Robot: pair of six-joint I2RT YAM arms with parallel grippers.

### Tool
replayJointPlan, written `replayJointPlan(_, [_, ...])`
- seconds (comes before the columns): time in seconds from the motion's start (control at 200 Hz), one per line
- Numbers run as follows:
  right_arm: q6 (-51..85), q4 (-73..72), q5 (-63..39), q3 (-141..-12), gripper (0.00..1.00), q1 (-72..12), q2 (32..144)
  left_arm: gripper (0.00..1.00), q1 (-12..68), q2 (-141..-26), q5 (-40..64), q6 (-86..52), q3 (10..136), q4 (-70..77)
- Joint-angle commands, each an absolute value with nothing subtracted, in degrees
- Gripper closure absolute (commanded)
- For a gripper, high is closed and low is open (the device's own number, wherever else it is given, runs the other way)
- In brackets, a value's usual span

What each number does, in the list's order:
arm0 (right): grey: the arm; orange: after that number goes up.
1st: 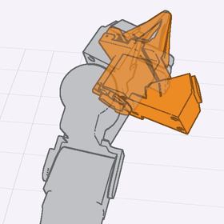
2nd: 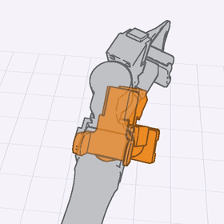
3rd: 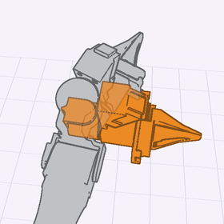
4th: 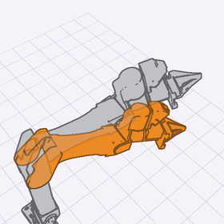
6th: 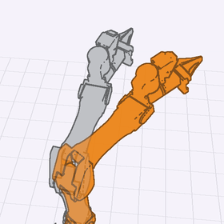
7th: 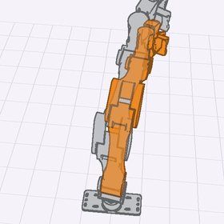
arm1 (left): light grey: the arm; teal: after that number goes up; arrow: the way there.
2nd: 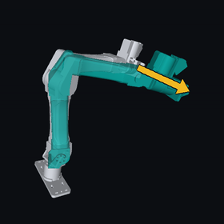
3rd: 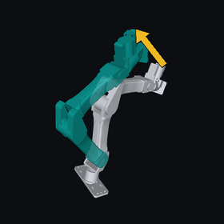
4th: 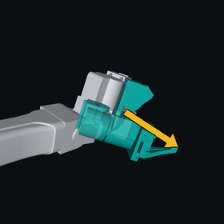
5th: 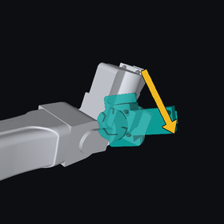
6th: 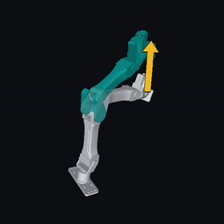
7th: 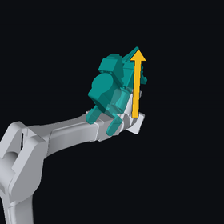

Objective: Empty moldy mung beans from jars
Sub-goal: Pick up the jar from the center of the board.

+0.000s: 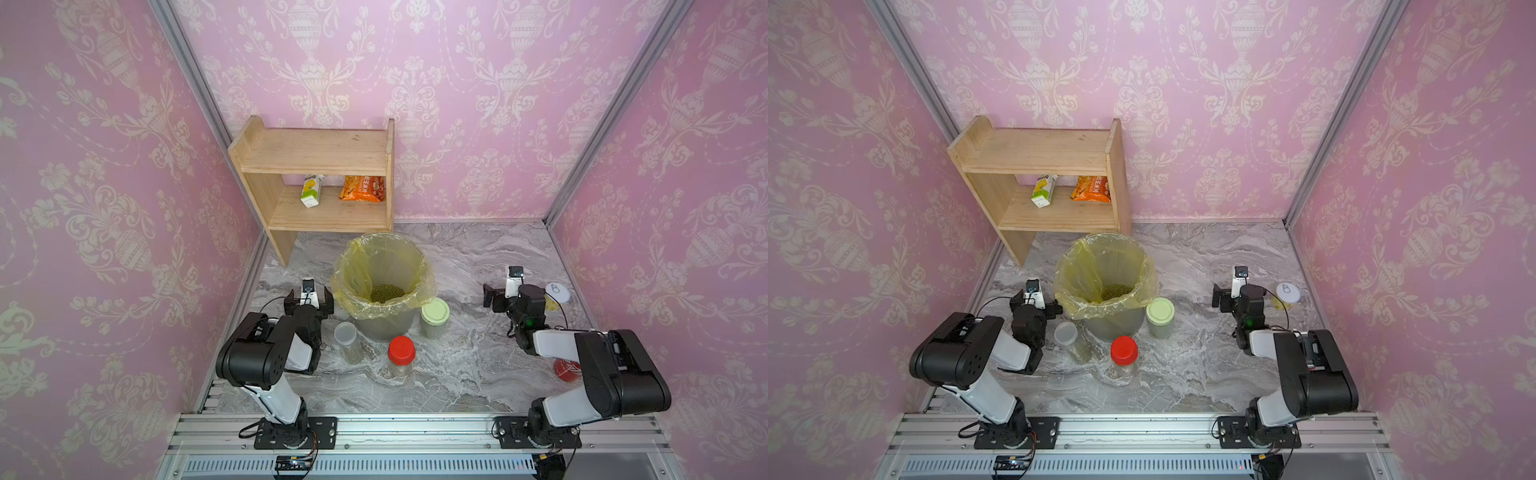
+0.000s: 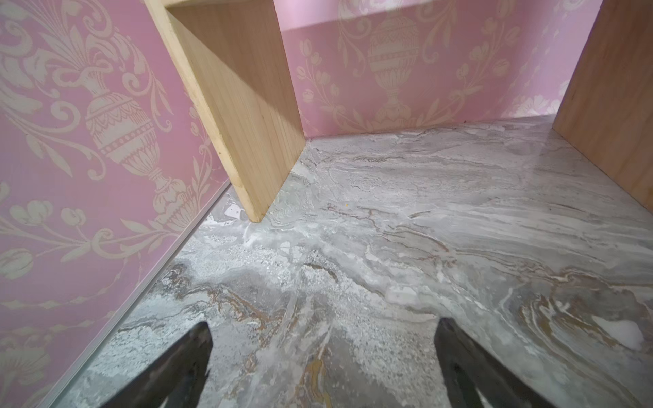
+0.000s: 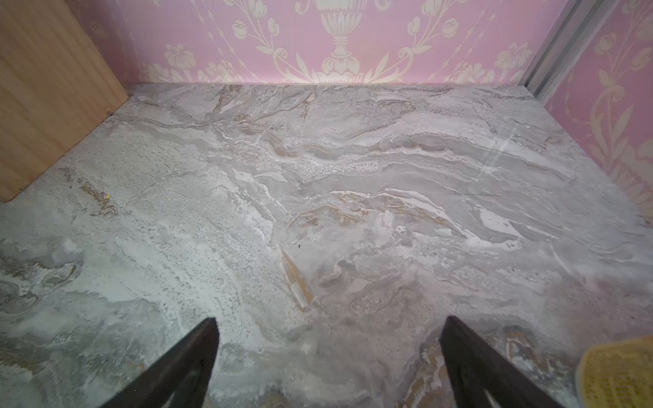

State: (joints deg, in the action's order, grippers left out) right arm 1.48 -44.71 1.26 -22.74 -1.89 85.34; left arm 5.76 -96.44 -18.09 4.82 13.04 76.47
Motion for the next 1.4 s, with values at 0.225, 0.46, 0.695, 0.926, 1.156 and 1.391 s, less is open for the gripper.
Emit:
replayJointPlan(0.225, [1.37,-45.0,0.45,-23.18,0.0,-1.32,85.88,0.01,2.89,-94.17,-14.1,1.28,18.24,62.88])
replayJointPlan(0.46, [1.42,-45.0,0.23,-23.2,0.0,-1.17,85.96,0.01,0.97,-93.74,-10.99,-0.07,19.61,59.48])
replayJointPlan(0.695, [1.41,-45.04,0.02,-23.18,0.0,-1.08,85.95,0.01,0.62,-93.68,-10.28,-0.26,19.91,58.81])
replayJointPlan(0.926, [1.08,-37.75,-1.08,-25.52,0.01,-1.05,81.94,0.01,0.62,-93.22,-10.02,-0.03,15.43,67.89])
replayJointPlan(1.156, [2.58,-25.24,-2.67,-27.69,0.03,-1.59,71.86,0.01,1.56,-79.39,-19.02,-1.47,14.68,56.77])
replayJointPlan(1.391, [4.33,-6.92,-12.29,-35.36,0.0,-2.89,64.28,0.01,4.48,-66.4,-24.92,-0.82,13.38,51.19])
